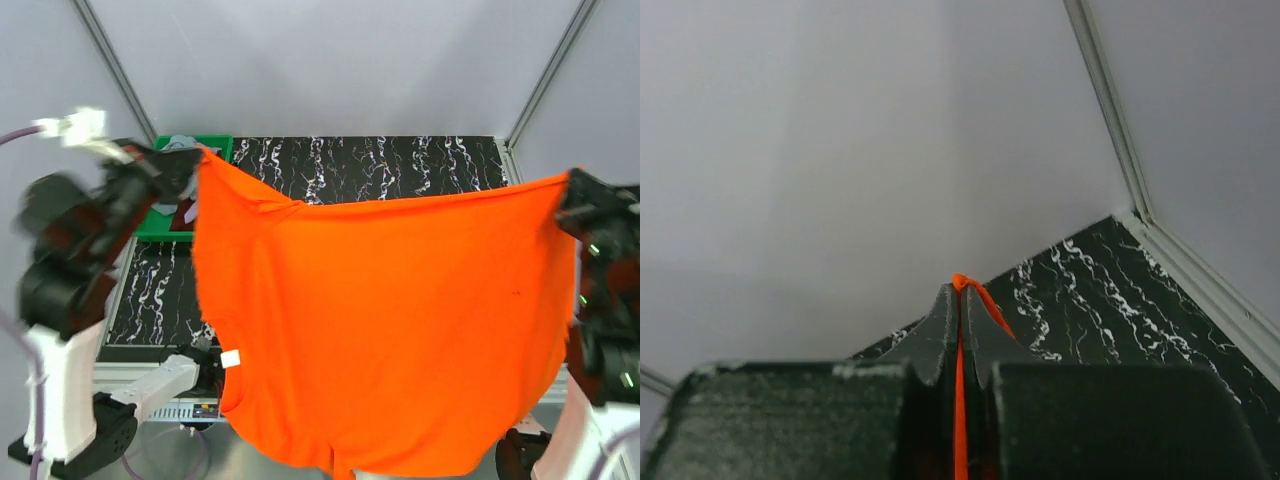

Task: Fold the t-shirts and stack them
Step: Flatten the tshirt out

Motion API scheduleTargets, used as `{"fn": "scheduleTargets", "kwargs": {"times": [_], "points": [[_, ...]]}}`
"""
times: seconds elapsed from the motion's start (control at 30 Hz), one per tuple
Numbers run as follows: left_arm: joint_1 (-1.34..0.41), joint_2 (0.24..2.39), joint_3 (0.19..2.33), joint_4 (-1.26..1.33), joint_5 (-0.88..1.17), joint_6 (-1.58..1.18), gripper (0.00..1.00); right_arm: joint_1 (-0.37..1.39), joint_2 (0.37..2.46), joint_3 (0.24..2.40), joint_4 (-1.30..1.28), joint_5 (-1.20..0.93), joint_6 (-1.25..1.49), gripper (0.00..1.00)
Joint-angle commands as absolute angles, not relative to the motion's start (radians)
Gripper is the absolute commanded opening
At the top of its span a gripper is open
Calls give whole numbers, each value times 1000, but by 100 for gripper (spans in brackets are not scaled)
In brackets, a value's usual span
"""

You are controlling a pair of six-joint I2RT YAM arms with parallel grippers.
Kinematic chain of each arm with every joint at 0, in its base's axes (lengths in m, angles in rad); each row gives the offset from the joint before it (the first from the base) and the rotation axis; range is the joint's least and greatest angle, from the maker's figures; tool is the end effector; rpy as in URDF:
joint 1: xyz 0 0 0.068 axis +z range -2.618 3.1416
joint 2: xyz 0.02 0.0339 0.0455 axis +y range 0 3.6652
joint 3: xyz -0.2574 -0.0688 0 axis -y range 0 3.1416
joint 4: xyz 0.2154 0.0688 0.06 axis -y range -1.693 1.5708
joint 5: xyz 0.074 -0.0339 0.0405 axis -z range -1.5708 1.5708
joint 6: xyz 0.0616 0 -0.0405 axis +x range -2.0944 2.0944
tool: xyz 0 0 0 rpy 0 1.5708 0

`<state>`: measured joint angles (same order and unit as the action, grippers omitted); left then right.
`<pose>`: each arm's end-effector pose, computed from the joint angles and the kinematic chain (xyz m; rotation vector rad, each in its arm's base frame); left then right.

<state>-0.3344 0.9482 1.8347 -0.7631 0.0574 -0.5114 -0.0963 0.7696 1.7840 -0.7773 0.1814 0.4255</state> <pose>0.0877 -0.0342 0.5441 -0.0834 1.4872 -0.7304 0.0276 -0.0138 0.5388 0.4917 1.2458 0.1576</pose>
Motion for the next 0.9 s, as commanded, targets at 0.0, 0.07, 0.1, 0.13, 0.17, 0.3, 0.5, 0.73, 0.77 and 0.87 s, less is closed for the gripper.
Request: {"fn": "scheduleTargets", "kwargs": {"times": [0.0, 0.07, 0.1, 0.13, 0.17, 0.3, 0.5, 0.73, 0.77, 0.87], "points": [[-334, 1026, 1616, -571, 3, -468, 0, -97, 778, 1511, -587, 204, 406, 0], [-334, 1081, 1512, -462, 3, -446, 0, -97, 781, 1331, -467, 198, 419, 0], [-334, 1109, 1488, -430, 8, -436, 0, -97, 785, 1272, -421, 193, 420, 0], [-334, 1171, 1464, -396, 18, -416, 0, -97, 801, 1219, -372, 189, 425, 0], [-334, 1208, 1447, -335, 24, -407, 0, -97, 814, 1168, -327, 187, 426, 0], [-333, 1403, 1420, -192, 92, -359, 0, -97, 929, 974, -81, 181, 437, 0], [-319, 1672, 1546, -121, 143, -333, 0, -98, 1201, 988, 86, 176, 434, 0], [-282, 1989, 1814, -133, 212, -403, 0, -109, 1500, 1086, 213, 118, 457, 0], [-279, 2015, 1850, -141, 216, -413, 0, -110, 1528, 1119, 224, 112, 459, 0], [-270, 2091, 1965, -176, 213, -426, 0, -124, 1635, 1204, 229, 83, 460, 0]]}}
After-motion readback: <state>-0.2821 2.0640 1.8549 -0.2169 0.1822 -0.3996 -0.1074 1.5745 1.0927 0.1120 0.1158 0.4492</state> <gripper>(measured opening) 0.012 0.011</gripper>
